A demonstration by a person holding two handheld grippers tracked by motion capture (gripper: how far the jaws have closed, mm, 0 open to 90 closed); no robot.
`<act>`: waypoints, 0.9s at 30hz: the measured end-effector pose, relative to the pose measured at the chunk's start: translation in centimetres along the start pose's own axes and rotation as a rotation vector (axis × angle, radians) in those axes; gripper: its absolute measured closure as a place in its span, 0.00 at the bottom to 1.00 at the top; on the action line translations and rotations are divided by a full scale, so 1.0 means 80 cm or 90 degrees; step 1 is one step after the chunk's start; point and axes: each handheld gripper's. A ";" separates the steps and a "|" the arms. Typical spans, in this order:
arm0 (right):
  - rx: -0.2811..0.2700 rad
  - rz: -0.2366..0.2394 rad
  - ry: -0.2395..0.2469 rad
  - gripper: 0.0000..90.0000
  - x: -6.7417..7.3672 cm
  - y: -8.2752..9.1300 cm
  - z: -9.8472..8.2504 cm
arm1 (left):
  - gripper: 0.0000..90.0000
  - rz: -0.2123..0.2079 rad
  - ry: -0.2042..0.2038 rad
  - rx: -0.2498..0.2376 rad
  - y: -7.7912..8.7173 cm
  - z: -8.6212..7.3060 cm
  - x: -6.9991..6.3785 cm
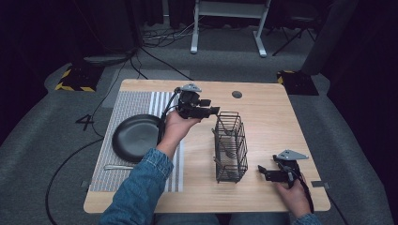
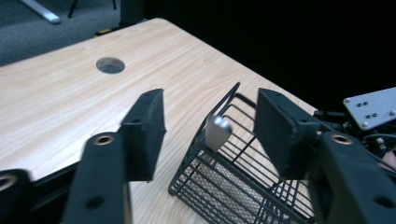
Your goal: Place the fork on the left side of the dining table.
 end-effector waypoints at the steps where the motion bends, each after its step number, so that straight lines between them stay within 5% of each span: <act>1: 0.000 0.000 0.000 0.19 0.000 0.000 0.000 | 0.54 0.002 0.004 0.005 -0.002 -0.002 0.002; 7: -0.001 0.000 0.000 0.19 0.000 0.000 0.000 | 0.67 0.012 0.011 0.019 -0.004 -0.006 0.002; 10: 0.000 0.001 0.000 0.19 0.000 0.000 0.000 | 0.70 0.021 -0.009 0.042 -0.007 -0.006 -0.003; 20: -0.001 0.000 -0.001 0.19 0.000 0.000 0.000 | 0.86 0.028 -0.017 0.048 -0.009 -0.002 -0.010; 27: -0.001 0.000 -0.001 0.19 0.001 0.000 0.000 | 0.90 0.000 -0.001 0.046 -0.007 -0.001 -0.008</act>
Point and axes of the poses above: each handheld gripper's, and its own axes: y roughly backward along the jaws, z roughly out of its top, x roughly to its left, and after that the axes turned 3 degrees about x, right-handed
